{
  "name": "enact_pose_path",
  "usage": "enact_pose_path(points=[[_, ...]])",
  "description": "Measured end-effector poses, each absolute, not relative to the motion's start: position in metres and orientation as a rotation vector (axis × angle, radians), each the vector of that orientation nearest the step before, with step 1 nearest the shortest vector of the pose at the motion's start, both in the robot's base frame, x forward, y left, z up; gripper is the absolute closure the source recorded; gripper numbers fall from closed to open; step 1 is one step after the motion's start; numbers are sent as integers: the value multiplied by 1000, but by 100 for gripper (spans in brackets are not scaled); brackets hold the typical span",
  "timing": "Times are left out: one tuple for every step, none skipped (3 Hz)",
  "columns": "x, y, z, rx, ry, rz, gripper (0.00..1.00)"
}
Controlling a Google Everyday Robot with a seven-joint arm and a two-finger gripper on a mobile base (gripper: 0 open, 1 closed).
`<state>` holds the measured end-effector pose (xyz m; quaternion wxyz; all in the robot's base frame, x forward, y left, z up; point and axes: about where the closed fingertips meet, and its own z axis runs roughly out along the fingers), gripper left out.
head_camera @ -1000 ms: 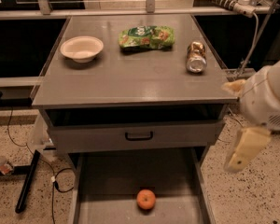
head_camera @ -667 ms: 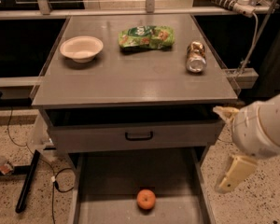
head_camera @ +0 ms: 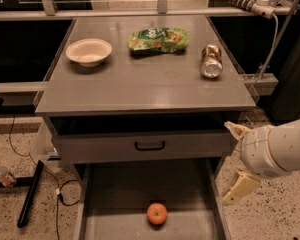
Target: Pick orange from middle drawer and place on counter
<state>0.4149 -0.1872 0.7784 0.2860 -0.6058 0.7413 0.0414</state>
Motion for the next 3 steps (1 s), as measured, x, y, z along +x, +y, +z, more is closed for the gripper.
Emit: enact_pose_path(points=[[415, -187, 778, -1619, 1981, 111, 0], [415, -176, 756, -1612, 1956, 149, 0], [415, -162, 711, -1580, 1890, 245, 0]])
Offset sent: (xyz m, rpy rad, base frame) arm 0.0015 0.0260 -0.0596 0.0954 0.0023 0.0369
